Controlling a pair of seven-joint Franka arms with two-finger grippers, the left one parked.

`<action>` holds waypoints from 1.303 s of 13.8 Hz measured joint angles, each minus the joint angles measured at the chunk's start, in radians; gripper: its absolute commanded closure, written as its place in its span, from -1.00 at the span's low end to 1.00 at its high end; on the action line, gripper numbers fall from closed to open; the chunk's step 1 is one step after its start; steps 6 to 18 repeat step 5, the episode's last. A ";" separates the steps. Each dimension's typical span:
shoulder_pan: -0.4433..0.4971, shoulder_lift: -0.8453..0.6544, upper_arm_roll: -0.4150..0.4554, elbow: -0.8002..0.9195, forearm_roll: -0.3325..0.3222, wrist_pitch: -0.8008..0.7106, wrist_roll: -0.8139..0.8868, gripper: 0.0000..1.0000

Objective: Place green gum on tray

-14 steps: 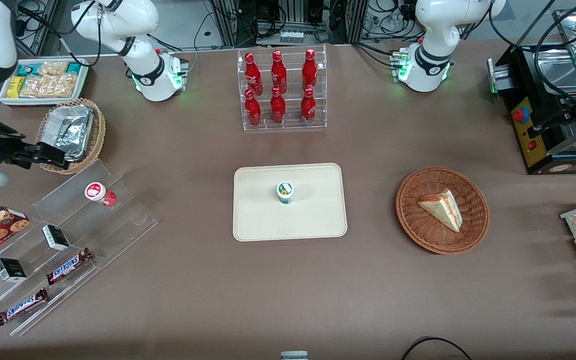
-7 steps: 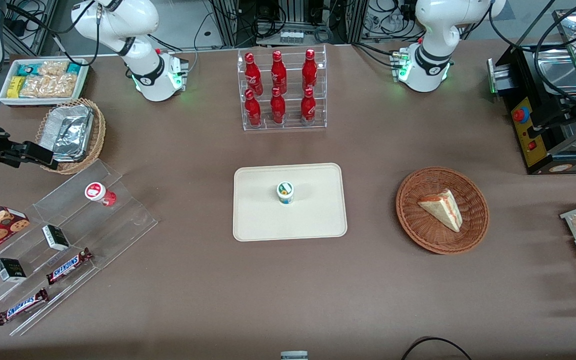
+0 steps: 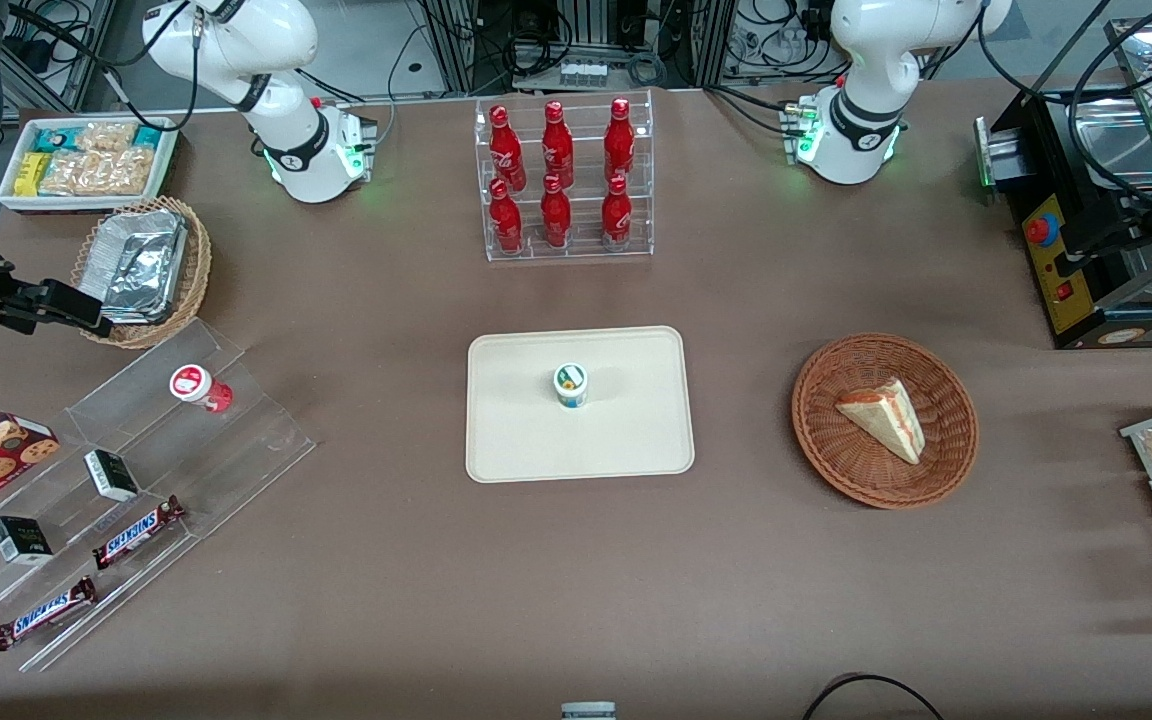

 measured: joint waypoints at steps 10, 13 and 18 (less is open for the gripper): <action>-0.003 -0.003 0.005 0.005 0.000 0.000 -0.003 -1.00; -0.003 -0.003 0.005 0.005 0.000 0.000 -0.003 -1.00; -0.003 -0.003 0.005 0.005 0.000 0.000 -0.003 -1.00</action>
